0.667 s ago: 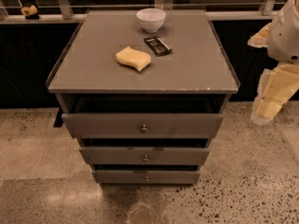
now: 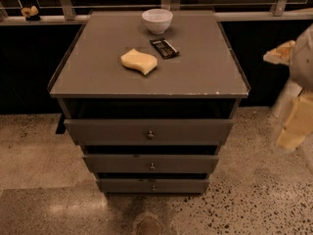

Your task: Open top drawer

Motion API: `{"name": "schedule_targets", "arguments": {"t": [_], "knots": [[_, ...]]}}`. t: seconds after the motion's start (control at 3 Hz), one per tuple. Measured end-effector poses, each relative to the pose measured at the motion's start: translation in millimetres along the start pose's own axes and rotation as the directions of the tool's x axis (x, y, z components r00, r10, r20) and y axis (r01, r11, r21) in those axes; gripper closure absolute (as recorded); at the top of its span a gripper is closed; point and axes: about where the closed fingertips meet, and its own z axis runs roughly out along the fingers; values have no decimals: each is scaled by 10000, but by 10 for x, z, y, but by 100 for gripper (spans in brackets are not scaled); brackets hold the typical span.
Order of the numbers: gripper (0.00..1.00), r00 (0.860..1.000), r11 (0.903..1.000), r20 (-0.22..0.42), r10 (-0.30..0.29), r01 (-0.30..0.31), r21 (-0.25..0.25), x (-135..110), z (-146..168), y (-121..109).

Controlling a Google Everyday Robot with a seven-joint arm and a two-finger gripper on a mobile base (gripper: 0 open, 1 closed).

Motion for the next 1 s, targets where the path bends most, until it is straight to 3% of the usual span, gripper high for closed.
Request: {"name": "schedule_targets", "arguments": {"t": [0.33,1.0], "knots": [[0,9990,9997,365,-247,248,-11,218,217,483],[0,9971,9940,-646,-404,335,-1041,767,1228,1278]]}}
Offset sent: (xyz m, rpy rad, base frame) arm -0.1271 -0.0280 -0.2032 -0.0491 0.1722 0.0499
